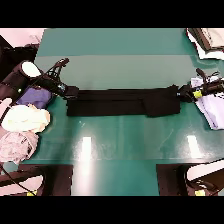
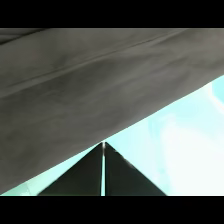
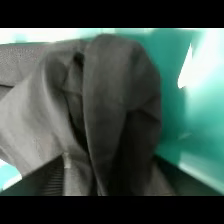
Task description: Fold the shirts.
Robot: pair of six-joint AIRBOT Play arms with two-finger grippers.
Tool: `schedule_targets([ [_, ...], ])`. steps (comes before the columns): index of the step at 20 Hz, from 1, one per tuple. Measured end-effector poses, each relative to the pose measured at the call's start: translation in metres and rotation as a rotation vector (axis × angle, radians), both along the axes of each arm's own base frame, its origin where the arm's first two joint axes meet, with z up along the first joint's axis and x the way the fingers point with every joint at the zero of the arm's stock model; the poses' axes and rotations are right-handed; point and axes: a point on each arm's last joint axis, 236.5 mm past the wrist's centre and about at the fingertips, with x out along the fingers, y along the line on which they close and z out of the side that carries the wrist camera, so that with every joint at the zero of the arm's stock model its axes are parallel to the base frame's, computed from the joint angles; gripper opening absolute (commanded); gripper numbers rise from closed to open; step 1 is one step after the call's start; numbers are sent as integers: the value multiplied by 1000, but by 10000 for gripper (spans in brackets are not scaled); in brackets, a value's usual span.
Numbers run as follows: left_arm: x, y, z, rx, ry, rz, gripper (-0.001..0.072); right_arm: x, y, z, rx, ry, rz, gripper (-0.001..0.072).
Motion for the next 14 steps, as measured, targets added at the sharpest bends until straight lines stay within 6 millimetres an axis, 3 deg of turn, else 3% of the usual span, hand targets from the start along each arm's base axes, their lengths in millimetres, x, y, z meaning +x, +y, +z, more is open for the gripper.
schedule_targets([
  [1,1,-1,0,-1,-3,1,29,0,4,-5,3,8,12,137],
  [2,1,-2,0,-2,-2,4,29,-1,5,-8,0,10,23,19],
  [8,6,-12,-2,-47,11,36,28,-2,9,0,-38,-27,87,15],
  [11,16,-36,-8,-94,11,35,28,-1,24,34,-44,-76,108,14],
  [14,26,-75,-16,-111,-4,-35,28,5,46,77,-70,-142,119,14],
])
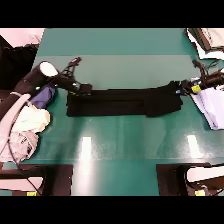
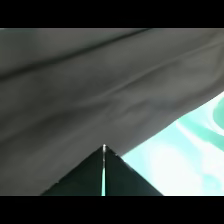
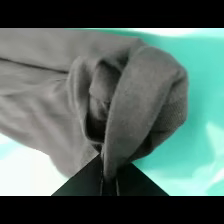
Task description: Fold the shirts.
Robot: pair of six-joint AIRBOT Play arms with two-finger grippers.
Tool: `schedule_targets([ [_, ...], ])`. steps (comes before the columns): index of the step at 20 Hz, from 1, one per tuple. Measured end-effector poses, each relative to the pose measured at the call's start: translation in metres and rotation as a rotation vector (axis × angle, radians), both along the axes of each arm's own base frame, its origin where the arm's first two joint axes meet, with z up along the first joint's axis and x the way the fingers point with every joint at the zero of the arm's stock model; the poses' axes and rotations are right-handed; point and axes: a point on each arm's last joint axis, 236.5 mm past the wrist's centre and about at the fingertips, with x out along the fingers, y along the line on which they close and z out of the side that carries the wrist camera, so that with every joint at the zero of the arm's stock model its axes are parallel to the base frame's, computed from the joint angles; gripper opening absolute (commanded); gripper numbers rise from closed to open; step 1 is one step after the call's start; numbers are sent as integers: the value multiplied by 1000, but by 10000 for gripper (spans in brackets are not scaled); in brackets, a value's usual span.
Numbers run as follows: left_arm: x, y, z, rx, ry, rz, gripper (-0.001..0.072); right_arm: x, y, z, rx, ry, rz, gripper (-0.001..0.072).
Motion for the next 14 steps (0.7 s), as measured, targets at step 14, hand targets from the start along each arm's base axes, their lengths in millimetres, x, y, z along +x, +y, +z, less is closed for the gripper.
schedule_targets([
  [14,29,-148,-49,-38,-66,-206,29,12,213,201,101,-416,340,13],
])
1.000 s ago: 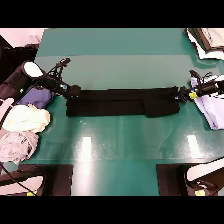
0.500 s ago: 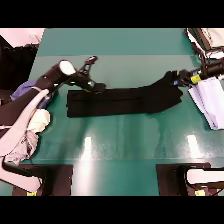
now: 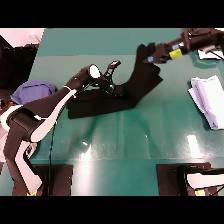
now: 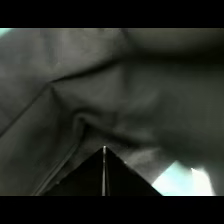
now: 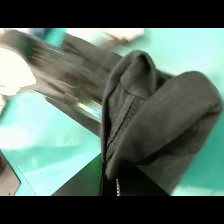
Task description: Fold the shirts.
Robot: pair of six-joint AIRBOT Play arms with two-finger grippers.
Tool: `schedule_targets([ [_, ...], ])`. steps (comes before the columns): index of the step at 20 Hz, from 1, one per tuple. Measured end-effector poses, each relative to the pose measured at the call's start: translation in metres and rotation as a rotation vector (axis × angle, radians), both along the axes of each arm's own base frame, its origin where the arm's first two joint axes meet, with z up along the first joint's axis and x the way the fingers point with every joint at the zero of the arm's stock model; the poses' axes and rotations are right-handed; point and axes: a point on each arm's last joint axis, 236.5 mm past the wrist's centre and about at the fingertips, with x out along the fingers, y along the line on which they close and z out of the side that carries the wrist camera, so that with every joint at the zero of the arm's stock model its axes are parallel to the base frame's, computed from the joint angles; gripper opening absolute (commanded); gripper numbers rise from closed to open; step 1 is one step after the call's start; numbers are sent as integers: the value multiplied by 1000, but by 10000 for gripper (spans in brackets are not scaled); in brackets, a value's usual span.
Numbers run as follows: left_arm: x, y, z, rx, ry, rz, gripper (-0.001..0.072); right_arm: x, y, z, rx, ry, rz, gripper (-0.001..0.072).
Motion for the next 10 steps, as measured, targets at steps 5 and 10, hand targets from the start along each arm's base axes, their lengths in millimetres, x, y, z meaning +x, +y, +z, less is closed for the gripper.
schedule_targets([
  [5,11,22,0,21,16,12,28,-3,52,10,31,-42,72,14],
  [10,43,92,42,119,-93,72,28,-6,84,-11,39,-17,106,14],
])
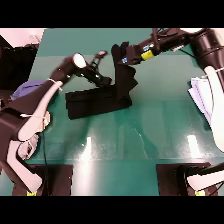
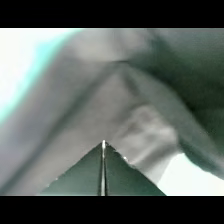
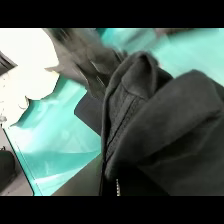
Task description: Fold the shirts.
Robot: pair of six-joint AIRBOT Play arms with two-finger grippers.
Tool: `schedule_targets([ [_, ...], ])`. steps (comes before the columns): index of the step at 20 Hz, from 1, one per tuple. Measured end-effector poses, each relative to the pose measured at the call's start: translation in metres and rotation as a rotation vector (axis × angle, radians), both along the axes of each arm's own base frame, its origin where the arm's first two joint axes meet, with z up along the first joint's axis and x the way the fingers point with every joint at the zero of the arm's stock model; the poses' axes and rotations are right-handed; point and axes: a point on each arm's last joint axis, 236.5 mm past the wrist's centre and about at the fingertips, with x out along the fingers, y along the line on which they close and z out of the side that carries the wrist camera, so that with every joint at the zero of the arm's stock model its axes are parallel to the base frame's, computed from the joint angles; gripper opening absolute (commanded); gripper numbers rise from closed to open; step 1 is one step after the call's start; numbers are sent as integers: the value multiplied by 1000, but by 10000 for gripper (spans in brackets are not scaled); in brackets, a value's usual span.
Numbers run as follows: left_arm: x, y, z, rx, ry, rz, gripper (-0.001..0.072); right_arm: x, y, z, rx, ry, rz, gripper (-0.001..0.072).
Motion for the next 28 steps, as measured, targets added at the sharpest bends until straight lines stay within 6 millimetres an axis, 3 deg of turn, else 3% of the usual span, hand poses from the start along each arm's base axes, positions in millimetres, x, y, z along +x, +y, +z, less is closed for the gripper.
schedule_targets([
  [5,22,107,68,119,-122,125,29,-6,38,-28,-4,20,57,14],
  [10,16,190,114,197,-169,238,29,-9,86,-59,6,13,95,18],
  [13,8,209,123,216,-159,261,29,-10,124,-82,19,-33,118,24],
  [14,6,212,124,217,-155,264,29,-11,140,-89,26,-62,127,125],
  [15,5,214,125,218,-152,268,29,-13,157,-96,36,-100,136,360],
  [16,4,216,126,215,-149,271,29,-14,174,-98,50,-143,143,474],
  [18,1,214,128,205,-142,267,29,-21,208,-95,85,-222,167,492],
  [20,-2,215,127,204,-132,266,29,-37,227,-88,92,-285,221,491],
  [22,-5,216,126,208,-117,262,29,-47,221,-87,51,-320,263,490],
  [24,-9,214,124,210,-102,254,29,-46,192,-93,-22,-316,275,490],
  [28,-15,214,122,211,-76,244,29,-17,95,-123,-166,-178,180,493],
])
